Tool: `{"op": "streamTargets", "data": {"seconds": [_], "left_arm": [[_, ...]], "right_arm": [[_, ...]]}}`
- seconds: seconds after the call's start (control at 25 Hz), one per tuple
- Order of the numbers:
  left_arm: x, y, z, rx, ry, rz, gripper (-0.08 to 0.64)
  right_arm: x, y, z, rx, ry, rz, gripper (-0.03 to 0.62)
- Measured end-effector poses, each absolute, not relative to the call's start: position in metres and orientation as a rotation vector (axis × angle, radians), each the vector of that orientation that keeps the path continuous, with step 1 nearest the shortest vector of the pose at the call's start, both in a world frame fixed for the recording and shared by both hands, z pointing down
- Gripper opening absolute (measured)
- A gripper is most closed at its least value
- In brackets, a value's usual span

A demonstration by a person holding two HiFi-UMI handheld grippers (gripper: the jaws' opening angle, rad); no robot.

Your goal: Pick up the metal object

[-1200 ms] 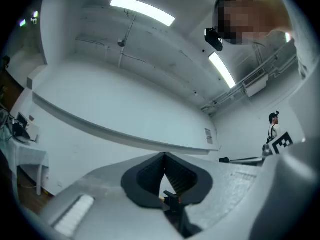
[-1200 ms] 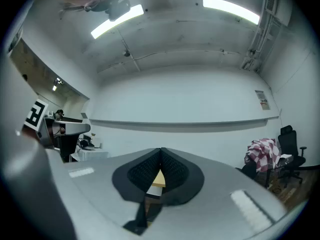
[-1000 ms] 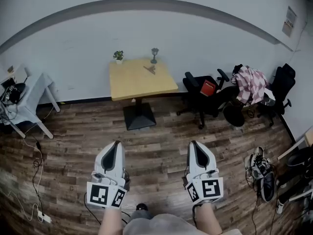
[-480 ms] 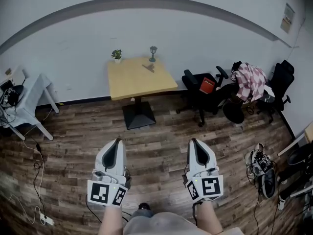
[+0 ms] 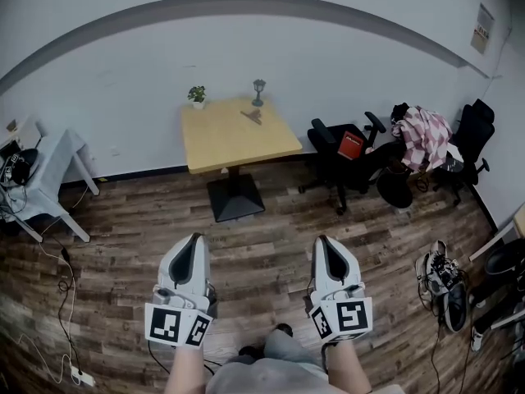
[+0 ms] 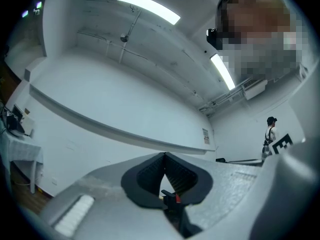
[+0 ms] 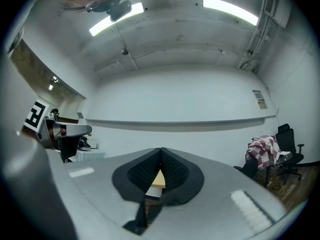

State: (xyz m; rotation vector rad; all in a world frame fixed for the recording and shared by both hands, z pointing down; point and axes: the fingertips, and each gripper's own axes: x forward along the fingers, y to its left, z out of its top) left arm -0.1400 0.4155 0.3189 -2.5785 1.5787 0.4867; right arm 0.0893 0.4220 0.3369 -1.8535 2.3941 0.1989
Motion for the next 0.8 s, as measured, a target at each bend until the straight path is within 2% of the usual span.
{"op": "streamTargets", "data": {"seconds": [0.8], "left_arm": [[-0.103, 0.223, 0.299, -2.522, 1.596, 0.465, 0.005]], "right_arm": [[0.120, 0.216, 0.312, -1.767, 2.415, 0.229, 0.002]]}}
